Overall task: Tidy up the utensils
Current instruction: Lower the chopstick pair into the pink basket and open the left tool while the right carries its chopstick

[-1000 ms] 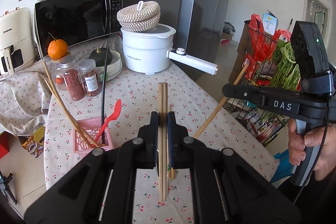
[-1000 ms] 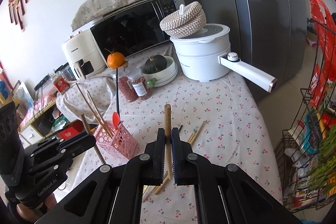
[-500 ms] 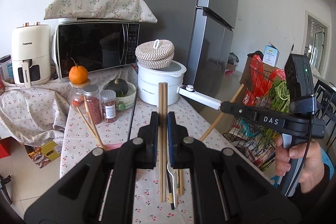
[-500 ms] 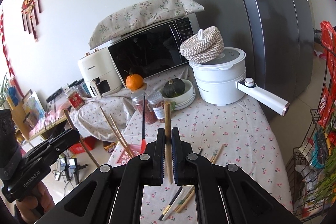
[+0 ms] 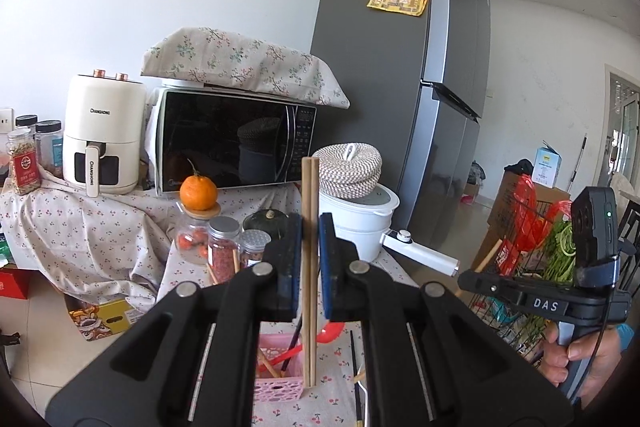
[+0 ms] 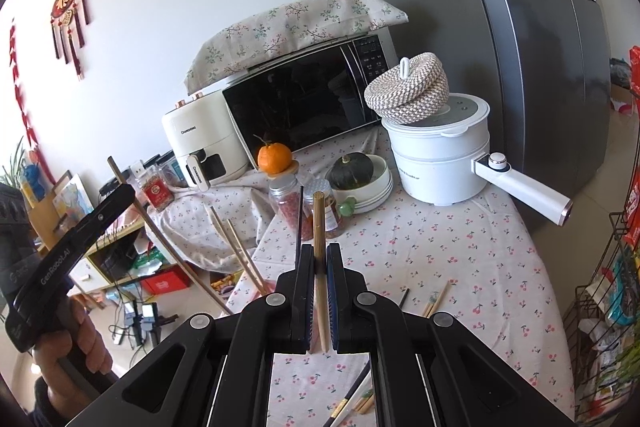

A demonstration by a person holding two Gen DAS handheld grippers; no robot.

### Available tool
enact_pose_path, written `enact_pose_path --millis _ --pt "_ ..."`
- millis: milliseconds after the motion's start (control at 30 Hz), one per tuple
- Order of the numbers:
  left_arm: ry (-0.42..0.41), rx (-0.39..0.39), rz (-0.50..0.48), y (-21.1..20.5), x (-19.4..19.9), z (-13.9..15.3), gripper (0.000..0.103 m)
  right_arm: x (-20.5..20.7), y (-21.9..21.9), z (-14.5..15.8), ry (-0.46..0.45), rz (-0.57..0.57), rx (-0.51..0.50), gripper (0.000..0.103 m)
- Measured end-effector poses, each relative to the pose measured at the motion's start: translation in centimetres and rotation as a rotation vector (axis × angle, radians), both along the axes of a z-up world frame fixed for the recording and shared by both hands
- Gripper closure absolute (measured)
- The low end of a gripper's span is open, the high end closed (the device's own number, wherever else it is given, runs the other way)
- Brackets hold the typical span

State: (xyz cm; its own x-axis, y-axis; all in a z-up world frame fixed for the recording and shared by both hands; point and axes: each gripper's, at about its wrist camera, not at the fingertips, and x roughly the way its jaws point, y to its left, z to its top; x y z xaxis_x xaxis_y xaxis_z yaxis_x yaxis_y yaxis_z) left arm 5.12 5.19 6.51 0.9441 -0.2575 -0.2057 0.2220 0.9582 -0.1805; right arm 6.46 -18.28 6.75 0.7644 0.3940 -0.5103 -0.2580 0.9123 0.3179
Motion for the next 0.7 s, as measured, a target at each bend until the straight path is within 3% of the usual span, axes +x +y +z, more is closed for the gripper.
enact_pose_path --millis 300,700 --pt "-0.009 0.019 0.073 1.1 2.5 -2.3 0.094 0.1 1.5 -0.4 0.001 0.034 -0.006 0.097" --pt "0.135 0.017 0.08 1.1 6.4 -6.9 0.093 -0.3 3.0 0.5 -0.032 0.065 0.028 0.097"
